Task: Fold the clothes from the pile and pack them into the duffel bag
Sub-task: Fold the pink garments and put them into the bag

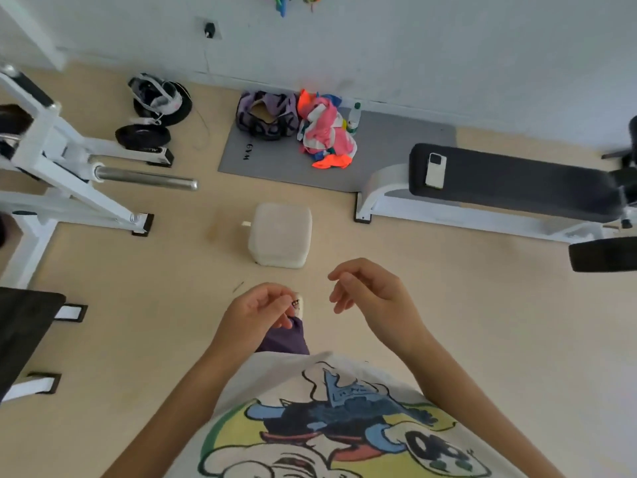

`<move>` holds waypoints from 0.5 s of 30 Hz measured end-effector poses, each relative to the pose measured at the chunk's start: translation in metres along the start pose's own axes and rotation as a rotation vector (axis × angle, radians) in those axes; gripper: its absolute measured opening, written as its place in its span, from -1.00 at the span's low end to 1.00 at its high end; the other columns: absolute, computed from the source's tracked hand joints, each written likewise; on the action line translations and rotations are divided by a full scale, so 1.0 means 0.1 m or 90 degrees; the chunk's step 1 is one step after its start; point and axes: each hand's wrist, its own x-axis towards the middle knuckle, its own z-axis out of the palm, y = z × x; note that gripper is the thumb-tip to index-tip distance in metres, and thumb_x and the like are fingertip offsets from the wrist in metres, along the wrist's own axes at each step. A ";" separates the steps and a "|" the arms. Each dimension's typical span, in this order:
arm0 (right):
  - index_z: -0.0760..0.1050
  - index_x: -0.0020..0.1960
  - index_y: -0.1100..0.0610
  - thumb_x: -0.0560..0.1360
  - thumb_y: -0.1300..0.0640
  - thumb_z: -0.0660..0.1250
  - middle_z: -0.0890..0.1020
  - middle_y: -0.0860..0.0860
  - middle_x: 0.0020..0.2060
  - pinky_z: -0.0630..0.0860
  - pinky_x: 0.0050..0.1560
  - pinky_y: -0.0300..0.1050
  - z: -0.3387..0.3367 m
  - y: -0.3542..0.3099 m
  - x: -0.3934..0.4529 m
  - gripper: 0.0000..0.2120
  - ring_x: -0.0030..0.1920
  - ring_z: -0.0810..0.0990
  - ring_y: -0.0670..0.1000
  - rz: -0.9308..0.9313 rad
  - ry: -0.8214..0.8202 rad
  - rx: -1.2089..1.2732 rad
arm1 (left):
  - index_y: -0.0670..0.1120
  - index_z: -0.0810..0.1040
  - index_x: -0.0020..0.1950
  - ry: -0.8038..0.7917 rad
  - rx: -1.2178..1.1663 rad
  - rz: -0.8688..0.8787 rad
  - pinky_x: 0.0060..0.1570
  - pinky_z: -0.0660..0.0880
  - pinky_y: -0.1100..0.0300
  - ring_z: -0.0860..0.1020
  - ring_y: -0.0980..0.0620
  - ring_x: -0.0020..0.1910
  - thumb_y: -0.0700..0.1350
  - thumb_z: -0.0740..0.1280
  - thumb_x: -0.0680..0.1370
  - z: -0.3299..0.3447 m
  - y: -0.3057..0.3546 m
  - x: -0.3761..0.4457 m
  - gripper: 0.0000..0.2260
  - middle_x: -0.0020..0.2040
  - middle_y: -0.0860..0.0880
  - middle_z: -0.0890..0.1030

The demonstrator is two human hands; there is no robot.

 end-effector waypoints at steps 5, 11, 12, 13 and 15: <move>0.60 -0.04 0.05 0.61 0.21 0.21 0.66 0.08 -0.26 0.61 -0.09 0.00 -0.37 -0.21 0.94 -0.80 -0.23 0.64 0.13 0.087 0.041 -0.010 | 0.12 0.66 -0.09 -0.096 0.041 0.024 -0.18 0.55 0.29 0.64 0.03 -0.26 -0.17 0.31 0.59 -0.11 0.84 1.22 -0.78 -0.17 -0.03 0.68; 0.60 -0.04 0.15 0.60 0.26 0.22 0.66 0.11 -0.27 0.61 -0.13 0.00 -1.04 -0.18 1.88 -0.82 -0.25 0.63 0.17 0.152 0.115 0.016 | -0.03 0.66 -0.06 -0.155 0.024 0.069 -0.18 0.53 0.24 0.61 -0.01 -0.27 -0.09 0.32 0.51 0.13 1.79 2.64 -0.88 -0.21 -0.07 0.66; 0.60 -0.04 0.14 0.60 0.26 0.23 0.66 0.10 -0.27 0.61 -0.15 -0.05 -1.17 -0.17 2.08 -0.82 -0.25 0.63 0.15 0.156 0.121 0.012 | -0.07 0.65 -0.05 -0.152 0.026 0.075 -0.18 0.52 0.25 0.60 -0.02 -0.28 -0.08 0.32 0.51 0.18 1.90 2.89 -0.86 -0.21 -0.07 0.66; 0.60 -0.05 0.13 0.60 0.25 0.23 0.66 0.10 -0.27 0.60 -0.17 -0.11 -1.29 -0.16 2.29 -0.82 -0.25 0.63 0.13 0.159 0.122 0.007 | -0.11 0.64 -0.04 -0.146 0.031 0.079 -0.18 0.52 0.25 0.60 -0.02 -0.28 -0.10 0.32 0.52 0.23 2.00 3.12 -0.86 -0.21 -0.08 0.65; 0.60 -0.04 0.12 0.60 0.24 0.23 0.66 0.08 -0.27 0.61 -0.17 -0.12 -1.54 -0.21 2.76 -0.82 -0.24 0.64 0.12 0.148 0.110 -0.002 | -0.15 0.63 -0.02 -0.130 0.041 0.084 -0.18 0.52 0.23 0.60 -0.01 -0.28 -0.18 0.32 0.57 0.32 2.18 3.56 -0.90 -0.21 -0.08 0.65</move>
